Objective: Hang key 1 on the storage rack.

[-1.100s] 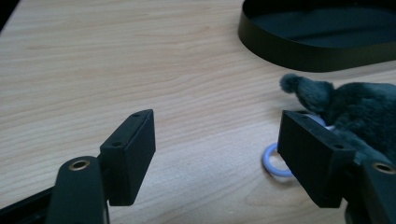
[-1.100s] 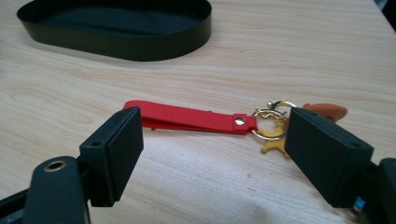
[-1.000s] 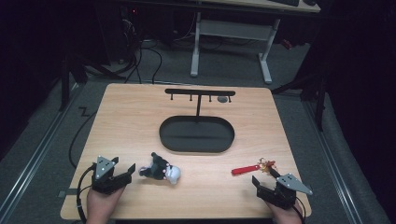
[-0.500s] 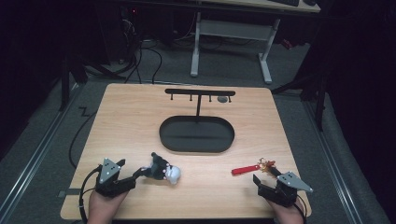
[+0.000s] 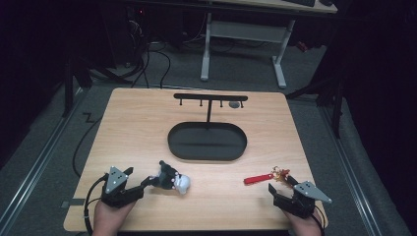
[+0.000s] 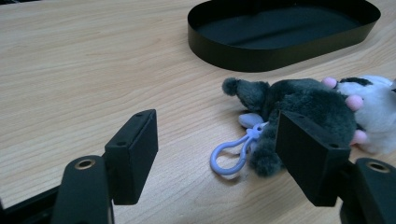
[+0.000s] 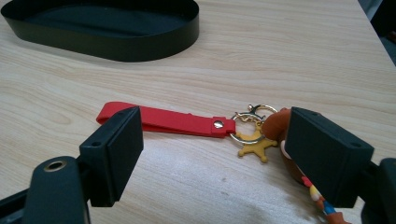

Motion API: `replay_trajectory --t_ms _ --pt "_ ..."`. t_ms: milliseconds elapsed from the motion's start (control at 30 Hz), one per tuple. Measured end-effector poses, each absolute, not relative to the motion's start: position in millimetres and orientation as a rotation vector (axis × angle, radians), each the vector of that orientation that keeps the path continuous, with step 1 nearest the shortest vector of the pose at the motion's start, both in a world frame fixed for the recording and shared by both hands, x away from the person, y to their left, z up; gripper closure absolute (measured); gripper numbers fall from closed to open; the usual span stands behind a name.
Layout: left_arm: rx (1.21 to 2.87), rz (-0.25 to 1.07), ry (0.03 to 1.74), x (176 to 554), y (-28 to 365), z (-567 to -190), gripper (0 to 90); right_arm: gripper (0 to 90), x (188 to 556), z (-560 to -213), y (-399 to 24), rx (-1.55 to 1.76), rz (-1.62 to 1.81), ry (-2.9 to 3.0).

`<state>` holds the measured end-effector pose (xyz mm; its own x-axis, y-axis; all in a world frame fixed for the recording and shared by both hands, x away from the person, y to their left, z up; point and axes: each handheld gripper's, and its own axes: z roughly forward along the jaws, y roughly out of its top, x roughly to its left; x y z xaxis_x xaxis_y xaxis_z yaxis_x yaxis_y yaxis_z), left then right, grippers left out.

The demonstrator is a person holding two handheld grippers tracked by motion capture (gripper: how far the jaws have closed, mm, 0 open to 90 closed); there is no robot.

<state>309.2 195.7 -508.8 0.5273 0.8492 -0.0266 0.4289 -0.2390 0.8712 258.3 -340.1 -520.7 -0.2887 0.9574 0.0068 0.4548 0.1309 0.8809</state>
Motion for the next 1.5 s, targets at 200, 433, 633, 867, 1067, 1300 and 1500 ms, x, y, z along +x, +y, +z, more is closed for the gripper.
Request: replay_trajectory --t_ms 200,433,633,867,1067,1300,1500 --pt "1.862 0.553 1.06 314.2 201.0 -509.4 33.3 18.0 255.8 -514.0 -345.6 1.375 1.052 1.824" --pt "1.919 0.493 1.037 325.5 206.6 -514.6 35.4 18.2 252.0 -505.3 -351.5 1.384 1.018 1.84" --pt "1.922 0.493 1.003 320.2 201.3 -514.3 33.2 17.8 255.9 -505.5 -353.8 1.434 0.974 1.905" --pt "1.927 0.456 1.005 315.6 199.5 -514.7 30.8 22.2 265.6 -507.5 -352.4 1.494 0.87 1.996" --pt "1.914 0.451 0.976 313.0 197.6 -513.3 30.7 25.3 273.9 -487.6 -352.3 1.509 0.774 2.054" --pt "1.922 0.433 0.937 310.8 192.0 -512.8 30.7 30.5 285.6 -472.5 -353.0 1.544 0.698 2.144" --pt "1.925 0.435 0.932 310.2 191.6 -512.5 30.7 30.6 296.6 -466.2 -352.5 1.554 0.57 2.248"
